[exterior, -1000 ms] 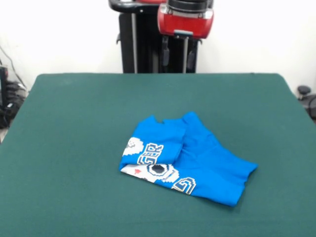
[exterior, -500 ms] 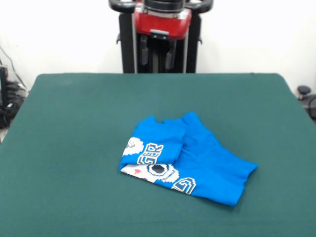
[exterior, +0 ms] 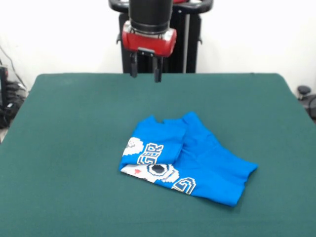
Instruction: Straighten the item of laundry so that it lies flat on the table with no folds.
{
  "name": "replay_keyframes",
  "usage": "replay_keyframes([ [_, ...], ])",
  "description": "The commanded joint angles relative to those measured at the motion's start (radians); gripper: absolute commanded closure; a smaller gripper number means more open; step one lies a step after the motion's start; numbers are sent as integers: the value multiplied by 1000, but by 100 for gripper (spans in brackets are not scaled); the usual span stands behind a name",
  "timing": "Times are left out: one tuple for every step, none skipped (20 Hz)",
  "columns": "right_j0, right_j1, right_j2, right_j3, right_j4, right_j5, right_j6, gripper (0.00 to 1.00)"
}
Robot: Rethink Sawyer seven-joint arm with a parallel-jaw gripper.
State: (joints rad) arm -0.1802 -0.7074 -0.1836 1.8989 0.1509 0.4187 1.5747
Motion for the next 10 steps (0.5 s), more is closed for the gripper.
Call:
replay_keyframes([
  [29, 77, 149, -90, -29, -5, 82, 0],
  [33, 75, 148, -95, -30, -5, 82, 0],
  [38, 75, 146, -102, -28, 9, 83, 0],
  [42, 75, 145, -107, -25, 22, 86, 0],
  [46, 78, 143, -117, -24, 28, 88, 0],
  [49, 79, 143, -121, -24, 27, 89, 0],
  [48, 82, 149, -128, -21, 29, 88, 0],
  [46, 86, 155, -135, -18, 30, 87, 0],
  [45, 90, 161, -142, -16, 31, 85, 0],
  [43, 95, 169, -149, -16, 26, 81, 0],
])
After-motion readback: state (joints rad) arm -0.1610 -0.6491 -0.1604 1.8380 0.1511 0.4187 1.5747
